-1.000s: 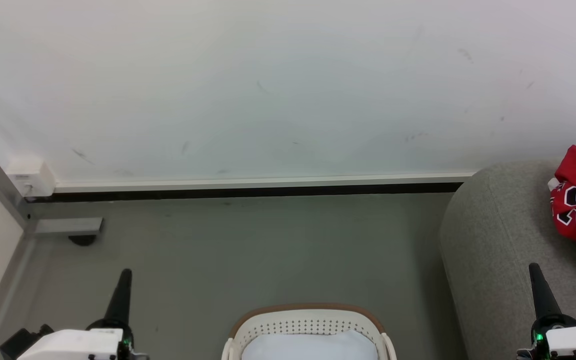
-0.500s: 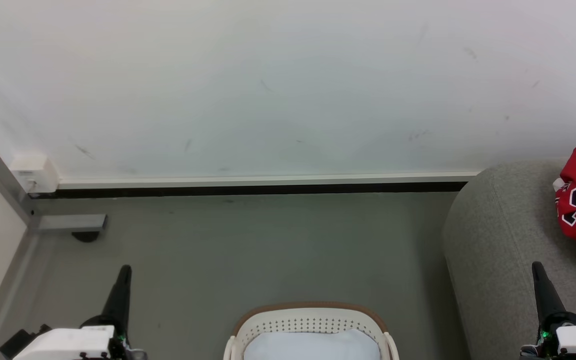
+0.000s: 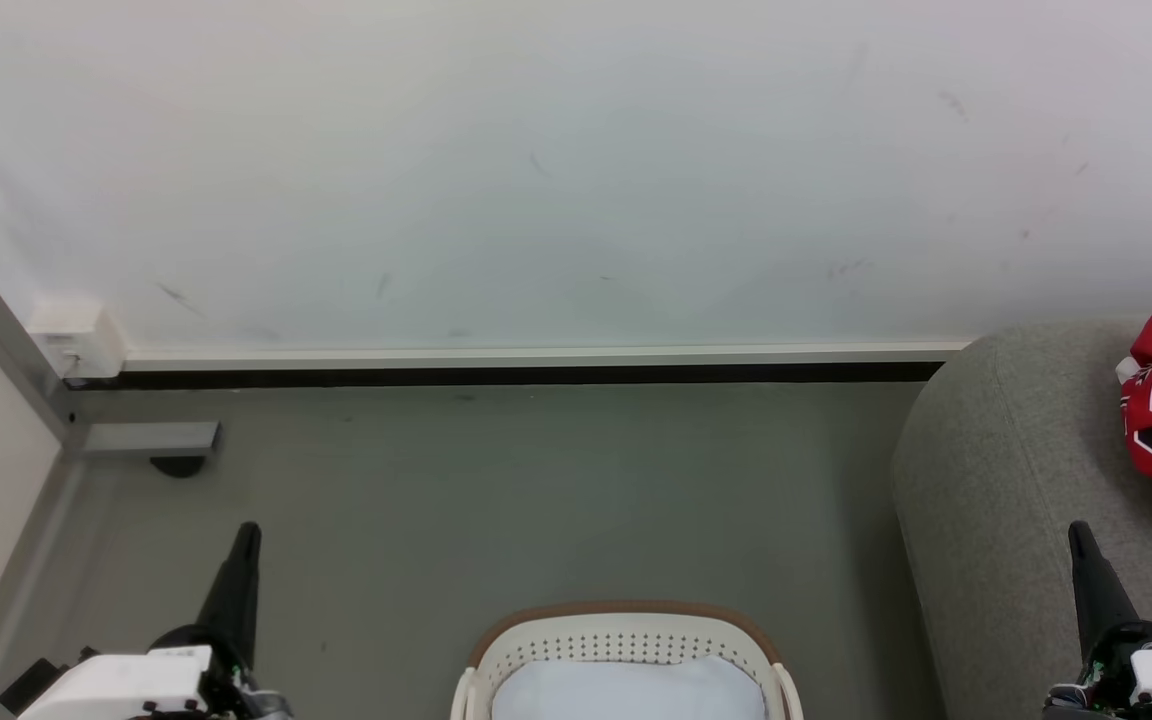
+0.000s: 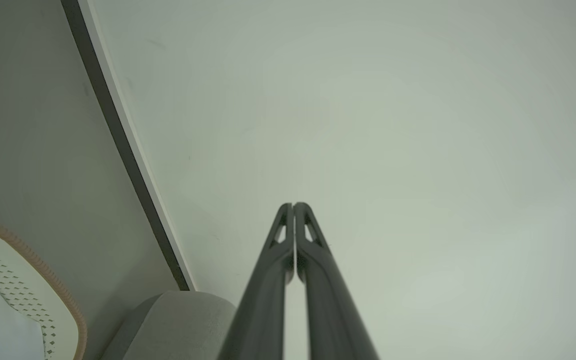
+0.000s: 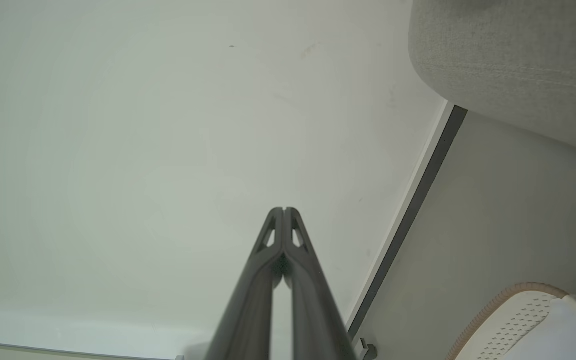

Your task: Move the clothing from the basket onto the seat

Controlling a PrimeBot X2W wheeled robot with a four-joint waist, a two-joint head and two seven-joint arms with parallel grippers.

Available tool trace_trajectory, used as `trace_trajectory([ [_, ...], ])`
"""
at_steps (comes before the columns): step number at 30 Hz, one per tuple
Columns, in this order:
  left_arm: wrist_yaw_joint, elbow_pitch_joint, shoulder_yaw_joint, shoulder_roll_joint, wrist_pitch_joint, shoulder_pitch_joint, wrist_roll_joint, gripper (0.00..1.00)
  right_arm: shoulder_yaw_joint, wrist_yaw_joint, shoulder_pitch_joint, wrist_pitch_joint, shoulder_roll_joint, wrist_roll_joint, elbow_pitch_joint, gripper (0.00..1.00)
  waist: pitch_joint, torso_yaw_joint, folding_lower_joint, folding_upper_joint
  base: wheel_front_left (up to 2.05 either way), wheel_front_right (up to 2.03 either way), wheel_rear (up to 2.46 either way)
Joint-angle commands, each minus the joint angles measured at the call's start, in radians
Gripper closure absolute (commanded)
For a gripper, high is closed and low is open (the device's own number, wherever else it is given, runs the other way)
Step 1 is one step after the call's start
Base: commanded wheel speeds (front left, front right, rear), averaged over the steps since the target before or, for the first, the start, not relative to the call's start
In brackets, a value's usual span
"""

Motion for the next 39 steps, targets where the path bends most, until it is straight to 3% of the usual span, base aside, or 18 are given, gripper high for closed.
trace_trajectory([
  [1, 0.002, -0.005, 0.005, 0.002, 0.006, -0.01, -0.022, 1.0, -0.007, -0.002, -0.012, 0.001, -0.006, 0.013, -0.002, 1.0, 0.0, 0.0, -0.0001, 0.0, 0.0, 0.0, 0.0],
  [9, 0.003, -0.011, 0.01, 0.001, 0.02, -0.011, -0.072, 1.0, -0.009, -0.002, -0.013, 0.01, -0.01, 0.069, -0.002, 1.0, 0.003, 0.006, -0.0001, 0.0, 0.0, 0.0, 0.0],
  [39, 0.003, -0.011, 0.01, 0.001, 0.02, -0.01, -0.072, 1.0, 0.024, -0.002, -0.009, -0.017, -0.032, 0.094, -0.006, 1.0, 0.004, 0.006, -0.0001, 0.0, 0.0, 0.0, 0.0],
])
